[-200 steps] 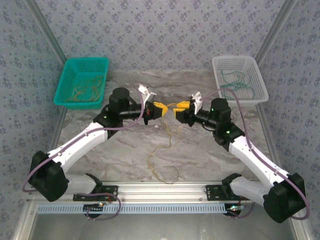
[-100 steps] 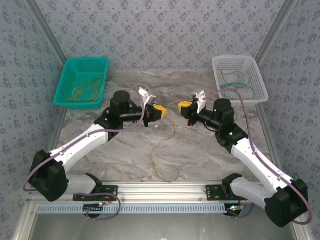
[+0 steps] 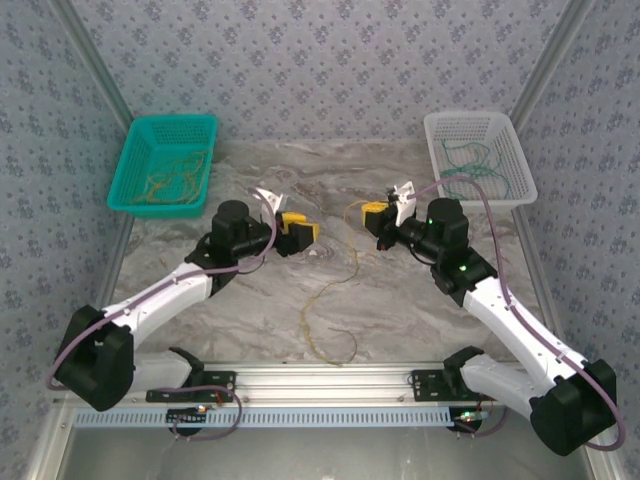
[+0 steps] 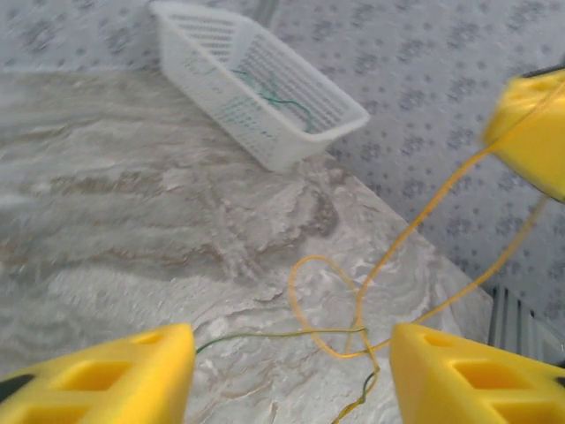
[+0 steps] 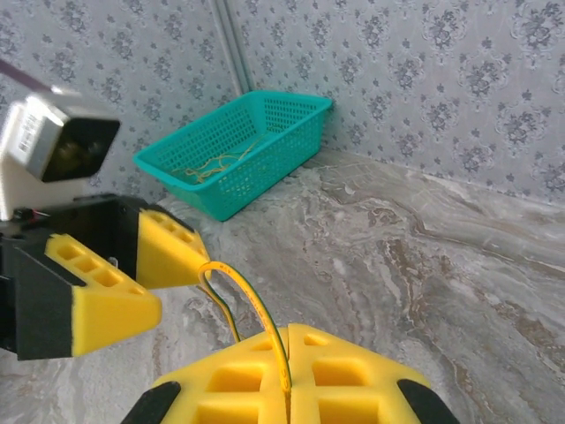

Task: Untangle the cables

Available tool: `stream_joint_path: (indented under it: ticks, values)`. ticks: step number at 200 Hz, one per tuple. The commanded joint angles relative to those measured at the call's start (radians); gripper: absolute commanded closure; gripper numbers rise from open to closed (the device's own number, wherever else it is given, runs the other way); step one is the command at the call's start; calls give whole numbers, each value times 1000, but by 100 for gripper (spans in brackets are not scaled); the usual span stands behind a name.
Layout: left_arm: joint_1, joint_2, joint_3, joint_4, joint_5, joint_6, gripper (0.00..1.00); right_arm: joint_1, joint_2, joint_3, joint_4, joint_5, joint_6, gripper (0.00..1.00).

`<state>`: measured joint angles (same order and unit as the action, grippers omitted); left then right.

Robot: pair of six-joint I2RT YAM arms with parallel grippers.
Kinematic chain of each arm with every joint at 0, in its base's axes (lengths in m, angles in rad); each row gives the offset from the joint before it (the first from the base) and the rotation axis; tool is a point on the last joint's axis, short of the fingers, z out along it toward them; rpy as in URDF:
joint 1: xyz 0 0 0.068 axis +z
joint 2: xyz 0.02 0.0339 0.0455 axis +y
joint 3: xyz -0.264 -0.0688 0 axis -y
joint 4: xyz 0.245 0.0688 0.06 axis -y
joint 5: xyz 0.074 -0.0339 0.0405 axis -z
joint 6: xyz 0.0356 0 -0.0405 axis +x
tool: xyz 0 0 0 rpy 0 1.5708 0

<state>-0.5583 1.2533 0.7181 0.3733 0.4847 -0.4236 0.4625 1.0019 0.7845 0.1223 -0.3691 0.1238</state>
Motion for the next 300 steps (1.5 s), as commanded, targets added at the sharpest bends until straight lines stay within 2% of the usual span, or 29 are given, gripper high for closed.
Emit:
stream_joint_path:
  ticks: [1,7,24,35,88,134,141,152,178,196,205,225,255,276,289,300]
  values:
    - [41,-11,-69,132,-102,-190,24,-6,-15,41,-6,43,14,100]
    - [50,-9,-96,167,-107,-218,15,-7,-14,42,-6,47,16,100]
    - [60,-7,-133,196,-147,-239,5,-5,-14,44,0,56,23,100]
    - [57,14,-138,231,-133,-236,1,-4,-13,44,9,51,29,100]
    - [29,227,-115,439,-111,-271,1,11,-9,59,22,68,45,100]
    - [-32,392,17,528,-66,-266,2,19,-2,53,33,90,42,100]
    - [-40,416,26,567,-64,-281,6,19,1,55,33,95,40,100]
    - [-47,455,39,641,-45,-309,17,22,3,52,33,111,43,100]
    - [-50,528,81,740,14,-381,58,22,-5,46,34,144,42,100]
    - [-51,533,86,738,32,-377,83,21,-17,45,32,164,35,100]
    - [-51,520,79,716,17,-363,99,20,-22,43,28,170,32,100]
    - [-44,445,57,624,-38,-310,100,18,-28,43,13,188,21,100]
    - [21,273,28,440,-125,-245,100,-8,-35,49,-54,309,26,100]
    - [116,130,46,212,-204,-178,100,-79,-28,81,-154,426,87,100]
    - [165,36,65,41,-310,-114,100,-140,-38,85,-193,443,140,100]
    - [206,-38,75,-37,-361,-66,100,-185,-53,85,-220,450,170,100]
